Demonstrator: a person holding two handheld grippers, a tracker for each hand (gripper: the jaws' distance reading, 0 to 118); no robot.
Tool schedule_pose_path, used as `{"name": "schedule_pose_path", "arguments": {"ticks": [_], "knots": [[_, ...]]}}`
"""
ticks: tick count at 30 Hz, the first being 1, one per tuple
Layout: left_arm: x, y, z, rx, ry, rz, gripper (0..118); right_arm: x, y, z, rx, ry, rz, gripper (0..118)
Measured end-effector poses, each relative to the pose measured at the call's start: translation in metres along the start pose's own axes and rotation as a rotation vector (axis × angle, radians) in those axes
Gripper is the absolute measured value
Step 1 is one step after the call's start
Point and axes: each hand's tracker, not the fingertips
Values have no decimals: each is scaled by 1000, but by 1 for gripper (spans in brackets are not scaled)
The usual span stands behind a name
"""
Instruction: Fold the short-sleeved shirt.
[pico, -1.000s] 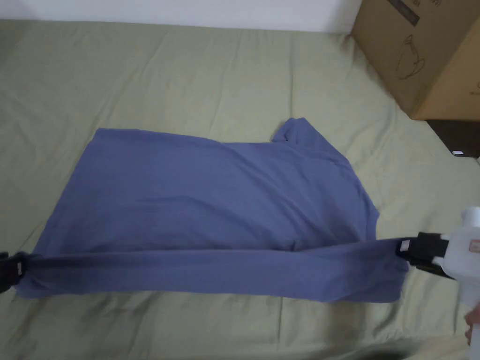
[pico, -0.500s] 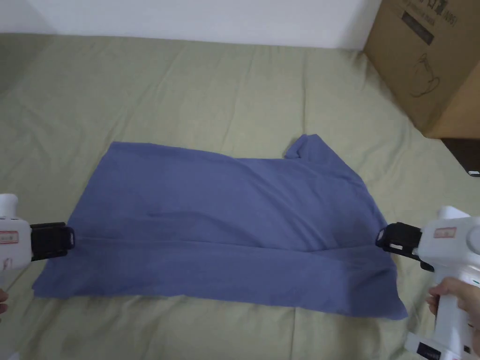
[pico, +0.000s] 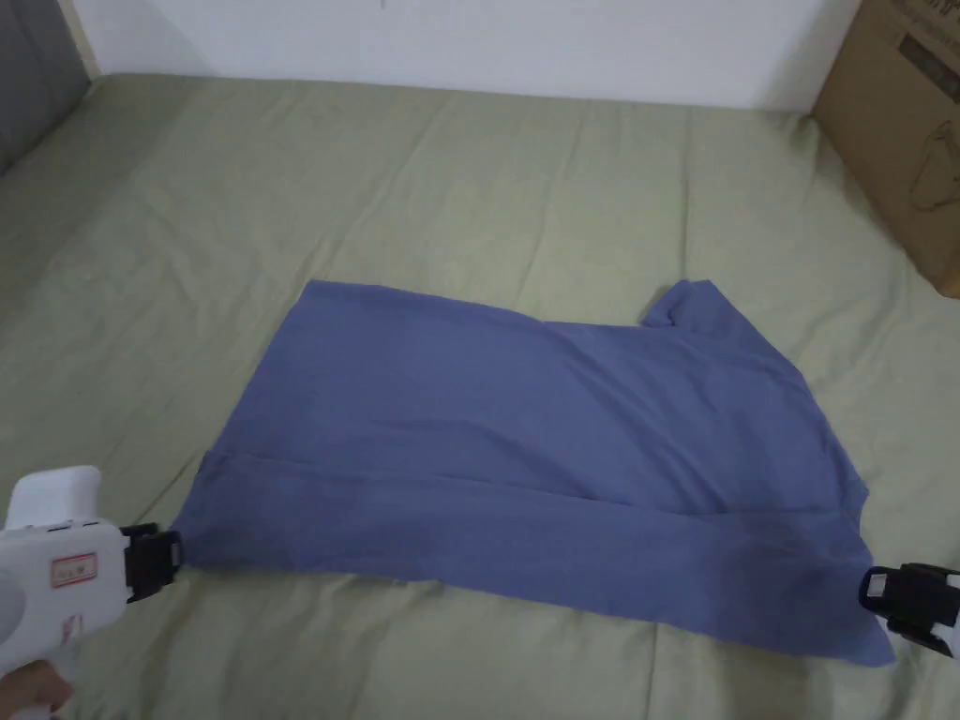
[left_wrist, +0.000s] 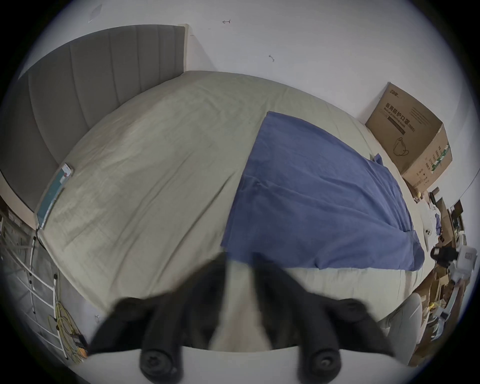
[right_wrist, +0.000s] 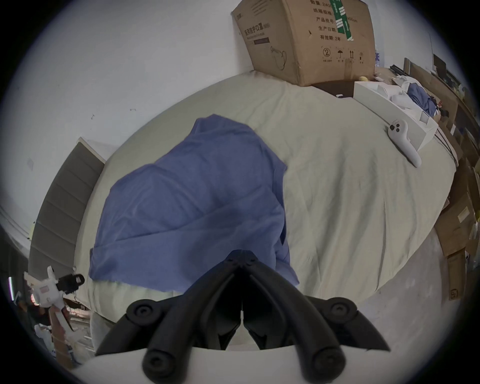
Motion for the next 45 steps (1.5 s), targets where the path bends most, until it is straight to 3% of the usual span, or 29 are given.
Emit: {"name": "schedule_pose_path", "arguments": {"ticks": [1,2,4,6,7,8,10,11,13,17,18,19,20,21,22,24,25,28,30,33,37,38,39,40,41,42,43,44,45], "knots": [[4,4,-7,-16,-1,2,89,-1,-3,-1,-5,-2,5,0],[7,7,-17,-28,-5,4,97,-3,-4,-3,-17,1,7,0],[13,13,-36,-53,1,-7,92,-3,-10,-4,-33,11,-6,0],[21,17,-55,-161,106,-61,59,-2,-13,-4,-44,15,-14,0],[25,15,-63,-173,141,-97,59,-1,-14,-4,-44,13,-16,3],[28,13,-66,-162,163,-127,54,-1,-16,-5,-45,6,-16,20],[38,17,-54,-149,155,-150,24,1,-16,-8,-68,-39,11,86],[39,19,-49,-125,142,-150,17,2,-17,-12,-77,-57,17,86],[37,23,-45,-106,115,-119,9,4,-17,-21,-84,-62,23,100],[31,26,-43,-129,80,-69,8,14,-11,-61,-117,-19,-63,94],[31,26,-41,-125,76,-68,8,18,-14,-75,-132,13,-86,69],[32,26,-38,-122,74,-70,7,15,-17,-86,-172,-25,-114,40],[31,27,-34,-124,58,-69,7,7,-19,-85,-162,-147,-121,35],[31,27,-30,-117,49,-67,7,-3,-15,-74,-139,-84,-99,17],[31,27,-25,-102,50,-75,6,-10,-14,-69,-146,-21,-60,14],[29,31,-17,-98,37,-84,6,-18,-8,-68,-170,-92,6,14],[27,31,-12,-92,27,-78,6,-14,-3,-67,-177,-74,14,14],[20,24,6,-78,-5,-41,6,0,12,-49,-164,-15,-60,14],[19,12,15,-86,-7,-67,6,11,20,-34,-129,20,-52,14],[23,-15,28,-139,-10,-100,6,21,30,-16,-116,-21,24,14],[34,-58,33,-199,-4,-150,6,49,14,-27,-181,-47,9,16],[35,-66,30,-204,10,-170,8,55,5,-34,-209,-40,14,27],[35,-71,25,-202,32,-177,25,59,-3,-40,-254,-31,16,54],[32,-73,20,-207,41,-176,41,60,-8,-43,-281,-44,21,68],[26,-72,11,-242,67,-157,50,61,-12,-45,-295,-94,44,75],[24,-69,10,-282,115,-144,50,62,-17,-44,-290,-112,62,75],[20,-66,12,-266,112,-130,74,62,-16,-39,-274,-102,74,86],[14,-62,19,-197,76,-97,88,62,-14,-29,-245,-89,103,87],[12,-54,30,-142,31,-57,91,61,-8,-20,-215,-91,125,87]]}}
